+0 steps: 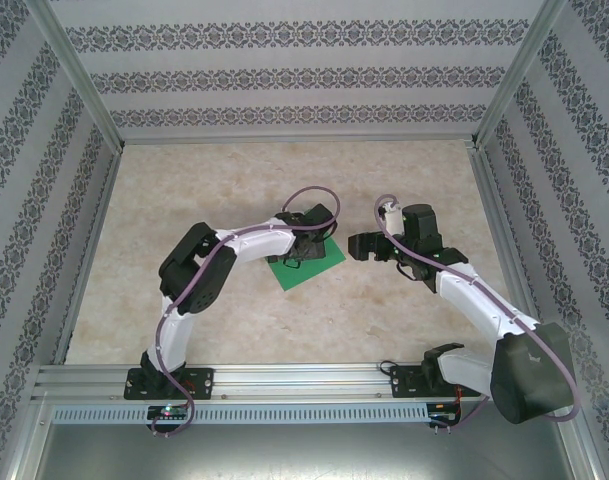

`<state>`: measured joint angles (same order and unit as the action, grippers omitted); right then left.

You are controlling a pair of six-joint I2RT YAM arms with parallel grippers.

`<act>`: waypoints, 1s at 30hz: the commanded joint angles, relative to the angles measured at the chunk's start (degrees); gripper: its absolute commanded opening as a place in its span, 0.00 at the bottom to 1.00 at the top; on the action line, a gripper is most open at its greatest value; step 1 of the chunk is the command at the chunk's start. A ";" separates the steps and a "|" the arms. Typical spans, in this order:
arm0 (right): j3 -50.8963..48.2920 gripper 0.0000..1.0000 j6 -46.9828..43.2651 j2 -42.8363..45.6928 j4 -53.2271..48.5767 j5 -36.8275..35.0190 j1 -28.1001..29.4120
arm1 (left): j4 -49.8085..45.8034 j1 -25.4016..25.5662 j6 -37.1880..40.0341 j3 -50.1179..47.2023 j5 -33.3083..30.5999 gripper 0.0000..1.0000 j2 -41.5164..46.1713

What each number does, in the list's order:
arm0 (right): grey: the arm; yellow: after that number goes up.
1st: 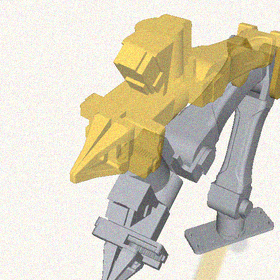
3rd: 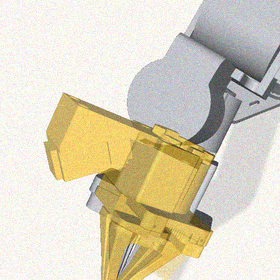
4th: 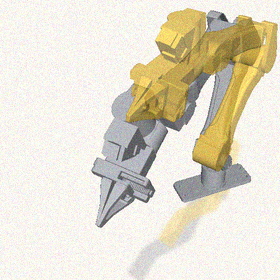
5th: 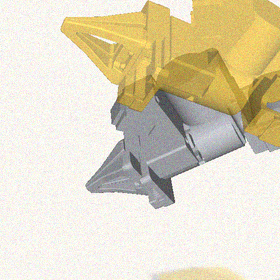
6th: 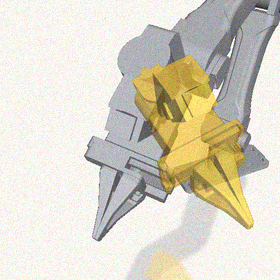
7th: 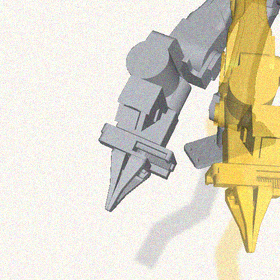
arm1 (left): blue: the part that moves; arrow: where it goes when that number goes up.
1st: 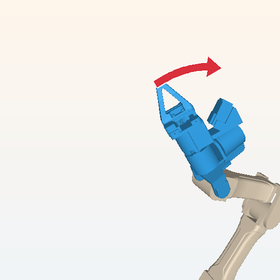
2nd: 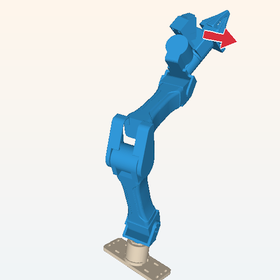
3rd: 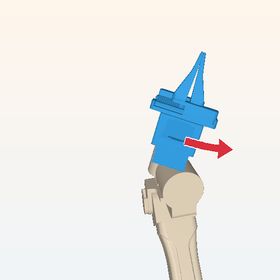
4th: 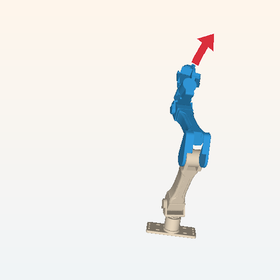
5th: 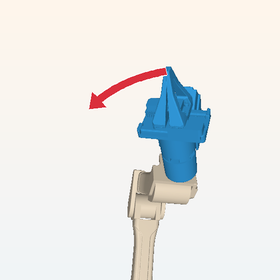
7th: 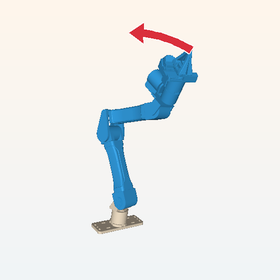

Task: Fold a paper plane with a square sheet of paper (pick it up from the middle)
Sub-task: Move the square sheet of paper to the center of the table.

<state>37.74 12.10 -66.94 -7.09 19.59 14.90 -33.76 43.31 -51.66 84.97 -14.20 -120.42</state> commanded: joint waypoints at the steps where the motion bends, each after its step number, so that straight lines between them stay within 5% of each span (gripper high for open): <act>1: 1.46 0.98 0.32 0.25 -0.17 0.82 0.68 | -1.28 0.85 0.80 0.17 0.13 1.00 -1.37; 6: 1.28 0.98 -0.17 0.62 -0.83 0.75 0.53 | -2.13 0.81 6.42 0.70 1.75 1.00 -3.79; 17: 1.20 0.98 -0.15 3.23 -3.28 0.44 0.40 | -7.47 0.45 33.20 1.89 6.27 0.99 -6.63; 23: 1.80 0.97 -0.13 5.82 -6.04 0.02 0.63 | -6.63 -1.30 39.79 1.19 18.88 0.97 -6.90; 30: 2.01 0.98 -0.61 8.84 -9.76 -1.20 0.79 | -8.40 -3.47 44.75 2.22 20.97 0.98 -6.18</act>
<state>38.37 12.01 -59.57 -14.57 19.35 14.90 -34.09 40.56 -11.68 89.21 1.67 -122.63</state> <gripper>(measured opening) 0.976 0.978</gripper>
